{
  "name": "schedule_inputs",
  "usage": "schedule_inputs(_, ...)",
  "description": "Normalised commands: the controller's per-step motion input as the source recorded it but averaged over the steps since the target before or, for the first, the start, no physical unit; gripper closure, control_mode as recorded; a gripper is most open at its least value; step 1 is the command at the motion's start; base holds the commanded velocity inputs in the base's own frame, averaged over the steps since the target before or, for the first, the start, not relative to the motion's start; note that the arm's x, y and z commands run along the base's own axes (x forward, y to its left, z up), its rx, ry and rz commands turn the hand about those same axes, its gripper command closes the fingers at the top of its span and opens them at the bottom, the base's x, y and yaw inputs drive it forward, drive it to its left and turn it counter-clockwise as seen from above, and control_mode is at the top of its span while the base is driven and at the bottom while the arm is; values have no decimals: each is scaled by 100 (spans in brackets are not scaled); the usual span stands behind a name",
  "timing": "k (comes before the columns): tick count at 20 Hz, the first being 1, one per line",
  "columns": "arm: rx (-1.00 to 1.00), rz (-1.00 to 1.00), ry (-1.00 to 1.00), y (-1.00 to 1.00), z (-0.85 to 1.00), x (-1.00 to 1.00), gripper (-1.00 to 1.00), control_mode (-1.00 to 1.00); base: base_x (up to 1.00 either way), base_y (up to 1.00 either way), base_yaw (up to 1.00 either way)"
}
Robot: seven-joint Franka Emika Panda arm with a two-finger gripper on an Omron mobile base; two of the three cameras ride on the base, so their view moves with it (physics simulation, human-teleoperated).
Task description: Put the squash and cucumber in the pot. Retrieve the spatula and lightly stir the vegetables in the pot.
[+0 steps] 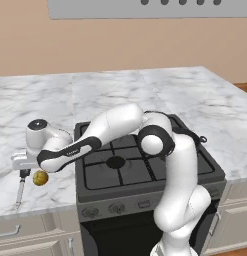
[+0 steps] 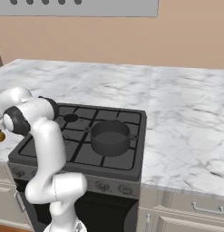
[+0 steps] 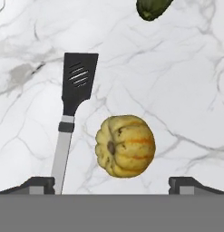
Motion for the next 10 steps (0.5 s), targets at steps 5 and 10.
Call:
schedule_inputs(5,0,2,0,-30,-8,7,-100,-100,0,0,0)
schedule_inputs(10,0,6,3,-13,-27,0,-100,-100,0,0,0)
